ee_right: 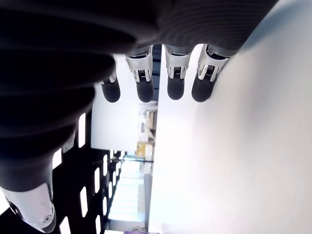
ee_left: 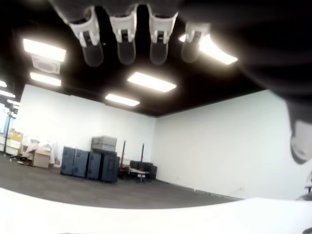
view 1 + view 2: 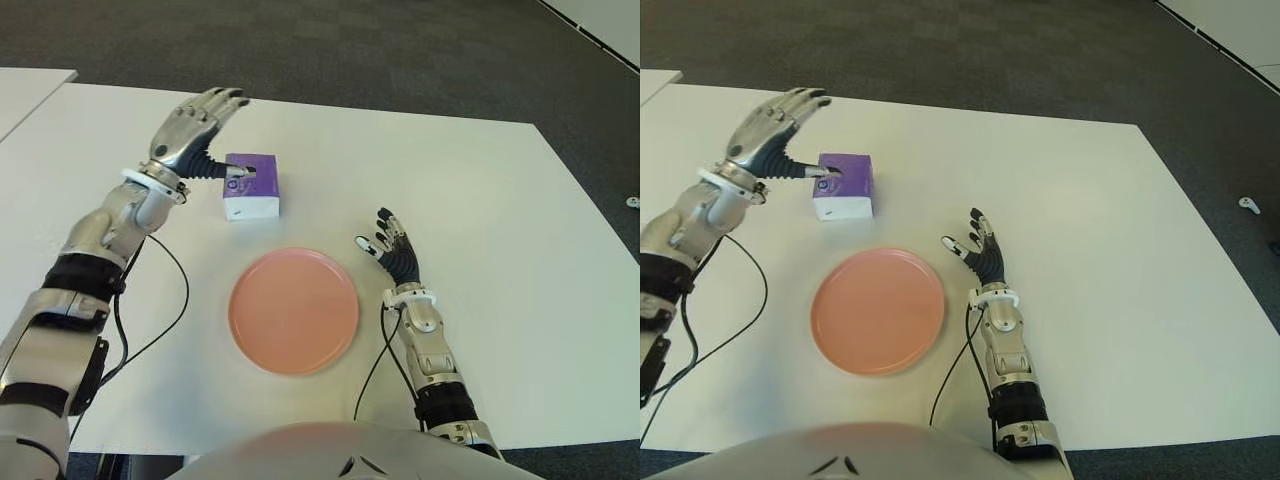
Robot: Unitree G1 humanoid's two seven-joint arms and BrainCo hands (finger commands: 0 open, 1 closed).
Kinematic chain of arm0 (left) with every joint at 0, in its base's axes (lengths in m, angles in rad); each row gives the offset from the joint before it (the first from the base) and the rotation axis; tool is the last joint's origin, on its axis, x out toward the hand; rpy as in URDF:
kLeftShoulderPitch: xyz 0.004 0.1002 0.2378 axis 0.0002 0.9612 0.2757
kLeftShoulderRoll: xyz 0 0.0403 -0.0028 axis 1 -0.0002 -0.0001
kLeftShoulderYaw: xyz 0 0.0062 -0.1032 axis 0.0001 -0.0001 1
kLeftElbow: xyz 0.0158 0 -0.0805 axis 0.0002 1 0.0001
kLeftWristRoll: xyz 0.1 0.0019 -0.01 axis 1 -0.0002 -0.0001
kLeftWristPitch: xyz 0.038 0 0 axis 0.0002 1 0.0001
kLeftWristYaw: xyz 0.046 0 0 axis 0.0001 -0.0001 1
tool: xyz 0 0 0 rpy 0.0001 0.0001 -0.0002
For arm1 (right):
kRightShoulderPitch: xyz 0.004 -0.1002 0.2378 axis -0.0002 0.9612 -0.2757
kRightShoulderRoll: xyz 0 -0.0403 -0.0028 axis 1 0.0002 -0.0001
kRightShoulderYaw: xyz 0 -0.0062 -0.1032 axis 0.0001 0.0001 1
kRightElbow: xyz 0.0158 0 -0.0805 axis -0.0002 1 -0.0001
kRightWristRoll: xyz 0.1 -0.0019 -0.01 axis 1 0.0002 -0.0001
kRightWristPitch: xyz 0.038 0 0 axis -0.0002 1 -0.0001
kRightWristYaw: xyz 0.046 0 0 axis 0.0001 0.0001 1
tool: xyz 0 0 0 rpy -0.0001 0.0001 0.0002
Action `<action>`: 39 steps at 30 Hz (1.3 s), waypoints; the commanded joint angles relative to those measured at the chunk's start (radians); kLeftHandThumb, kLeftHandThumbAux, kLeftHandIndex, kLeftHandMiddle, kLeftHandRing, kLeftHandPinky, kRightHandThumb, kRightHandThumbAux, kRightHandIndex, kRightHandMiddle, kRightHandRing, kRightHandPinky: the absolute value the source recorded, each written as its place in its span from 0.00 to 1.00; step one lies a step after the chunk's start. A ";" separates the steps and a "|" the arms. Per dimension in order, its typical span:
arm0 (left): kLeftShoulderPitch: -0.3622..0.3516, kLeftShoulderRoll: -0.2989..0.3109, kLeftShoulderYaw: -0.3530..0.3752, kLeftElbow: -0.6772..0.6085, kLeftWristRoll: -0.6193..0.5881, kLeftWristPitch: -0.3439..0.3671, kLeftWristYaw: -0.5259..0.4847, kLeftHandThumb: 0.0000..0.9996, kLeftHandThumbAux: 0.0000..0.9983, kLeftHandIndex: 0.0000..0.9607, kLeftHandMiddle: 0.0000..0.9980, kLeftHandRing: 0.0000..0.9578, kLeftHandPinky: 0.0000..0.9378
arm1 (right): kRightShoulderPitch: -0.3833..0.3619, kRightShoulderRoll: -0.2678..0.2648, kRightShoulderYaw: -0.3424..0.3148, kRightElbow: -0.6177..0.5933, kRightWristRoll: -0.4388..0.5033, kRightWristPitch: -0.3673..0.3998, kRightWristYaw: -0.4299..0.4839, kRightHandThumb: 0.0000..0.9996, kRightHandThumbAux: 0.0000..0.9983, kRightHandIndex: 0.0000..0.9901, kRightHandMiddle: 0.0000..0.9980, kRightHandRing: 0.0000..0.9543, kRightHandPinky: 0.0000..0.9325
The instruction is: Put the tissue paper into the plate.
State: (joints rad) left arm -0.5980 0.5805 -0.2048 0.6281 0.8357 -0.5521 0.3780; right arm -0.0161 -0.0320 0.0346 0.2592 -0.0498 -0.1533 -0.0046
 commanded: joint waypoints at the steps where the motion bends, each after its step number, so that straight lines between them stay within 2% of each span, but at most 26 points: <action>1: -0.053 0.004 -0.094 0.099 0.092 0.006 0.098 0.05 0.42 0.00 0.00 0.00 0.00 | 0.037 0.012 0.018 0.078 -0.001 0.061 0.020 0.00 0.67 0.00 0.00 0.00 0.00; 6: -0.108 -0.004 -0.183 0.203 0.161 0.021 0.198 0.05 0.42 0.00 0.00 0.00 0.00 | 0.034 0.011 0.018 0.085 -0.003 0.062 0.018 0.00 0.67 0.00 0.00 0.00 0.00; 15: -0.187 -0.022 -0.286 0.315 0.196 0.053 0.249 0.04 0.40 0.00 0.00 0.00 0.00 | 0.030 0.011 0.015 0.100 -0.006 0.058 0.012 0.00 0.67 0.00 0.00 0.00 0.00; 26: -0.245 -0.032 -0.374 0.408 0.206 0.085 0.274 0.03 0.38 0.00 0.00 0.00 0.00 | 0.028 0.007 0.014 0.114 -0.008 0.049 0.012 0.00 0.67 0.00 0.00 0.00 0.00; 39: -0.263 -0.029 -0.424 0.448 0.186 0.079 0.258 0.02 0.37 0.00 0.00 0.00 0.00 | 0.038 0.005 0.014 0.107 -0.009 0.046 0.013 0.00 0.68 0.00 0.00 0.00 0.00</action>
State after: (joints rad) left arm -0.8530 0.5527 -0.6117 1.0659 1.0226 -0.4704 0.6455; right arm -0.0401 -0.0342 0.0339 0.2965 -0.0537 -0.1786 -0.0059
